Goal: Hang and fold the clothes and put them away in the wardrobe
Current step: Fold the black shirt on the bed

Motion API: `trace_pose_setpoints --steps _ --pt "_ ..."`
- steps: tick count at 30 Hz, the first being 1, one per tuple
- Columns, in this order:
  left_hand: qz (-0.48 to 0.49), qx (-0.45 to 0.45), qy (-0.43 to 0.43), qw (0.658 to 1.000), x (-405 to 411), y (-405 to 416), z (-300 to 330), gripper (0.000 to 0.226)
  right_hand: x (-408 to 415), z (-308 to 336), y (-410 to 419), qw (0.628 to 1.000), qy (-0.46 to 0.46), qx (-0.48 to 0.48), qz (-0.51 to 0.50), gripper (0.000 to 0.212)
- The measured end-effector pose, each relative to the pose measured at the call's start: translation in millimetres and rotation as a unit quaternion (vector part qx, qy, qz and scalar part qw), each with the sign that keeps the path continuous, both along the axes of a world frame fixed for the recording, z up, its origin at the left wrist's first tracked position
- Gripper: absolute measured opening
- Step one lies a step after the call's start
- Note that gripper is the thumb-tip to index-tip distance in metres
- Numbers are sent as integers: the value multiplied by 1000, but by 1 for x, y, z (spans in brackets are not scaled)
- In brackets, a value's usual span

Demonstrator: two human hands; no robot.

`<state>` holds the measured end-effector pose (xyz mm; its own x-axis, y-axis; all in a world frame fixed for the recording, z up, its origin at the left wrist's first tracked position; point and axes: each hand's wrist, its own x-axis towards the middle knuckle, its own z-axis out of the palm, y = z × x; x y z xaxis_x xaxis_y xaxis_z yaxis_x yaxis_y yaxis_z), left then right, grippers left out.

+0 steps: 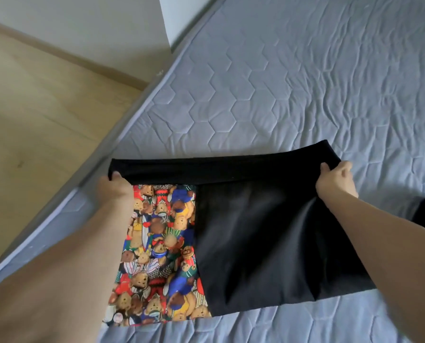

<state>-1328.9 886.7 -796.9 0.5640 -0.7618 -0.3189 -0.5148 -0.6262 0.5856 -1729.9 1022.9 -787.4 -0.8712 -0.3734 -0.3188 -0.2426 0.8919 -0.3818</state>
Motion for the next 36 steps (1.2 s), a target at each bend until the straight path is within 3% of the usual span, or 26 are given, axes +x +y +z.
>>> trace_pose_setpoints --steps 2,4,6,8,10,11,14,16,19,20,22,23,25,27,28,30,32,34,36 --pt "-31 -29 -58 997 -11 -4 7 47 5 5 -5 998 64 16 17 53" --pt "-156 -91 -170 969 -34 16 11 46 23 -1 4 977 165 23 131 63" --pt "-348 -165 -224 895 -63 61 8 49 57 -14 26 920 208 -14 332 66" --pt "-548 -166 -237 785 -90 113 -6 55 84 -31 46 860 197 21 470 69" --pt "-654 -126 -264 698 -97 141 -26 61 86 -46 55 860 165 89 474 72" --pt "-661 -108 -277 688 -92 137 -35 63 76 -53 58 874 154 112 447 72" --pt "-594 -58 -359 718 -50 100 -63 68 31 -66 67 906 139 159 367 69" --pt "-515 -1 -403 757 -17 78 -71 69 8 -68 69 923 114 184 319 71" --pt "-388 49 -356 849 -20 67 -64 65 17 -72 68 949 129 142 249 66" --pt "-378 34 -336 862 -36 74 -58 65 32 -71 69 947 158 107 257 65" --pt "-436 -44 -309 844 -75 102 -43 65 66 -68 79 918 190 37 345 66" --pt "-498 -83 -289 813 -93 124 -35 66 80 -68 88 894 183 32 409 67" --pt "-637 -97 -253 721 -112 175 -29 72 91 -78 112 854 177 68 484 69" --pt "-706 -54 -262 656 -96 204 -35 78 73 -85 138 867 184 116 449 73" --pt "-703 -36 -285 650 -76 205 -42 80 58 -88 150 883 192 130 408 76" --pt "-654 29 -342 675 -28 197 -51 82 31 -82 168 924 178 172 293 81" --pt "-554 85 -378 737 14 188 -49 80 18 -69 171 964 125 174 155 85" --pt "-434 156 -361 810 24 188 -41 78 24 -59 170 977 142 128 92 79" --pt "-368 195 -320 851 6 196 -34 77 38 -55 161 988 115 102 19 75"
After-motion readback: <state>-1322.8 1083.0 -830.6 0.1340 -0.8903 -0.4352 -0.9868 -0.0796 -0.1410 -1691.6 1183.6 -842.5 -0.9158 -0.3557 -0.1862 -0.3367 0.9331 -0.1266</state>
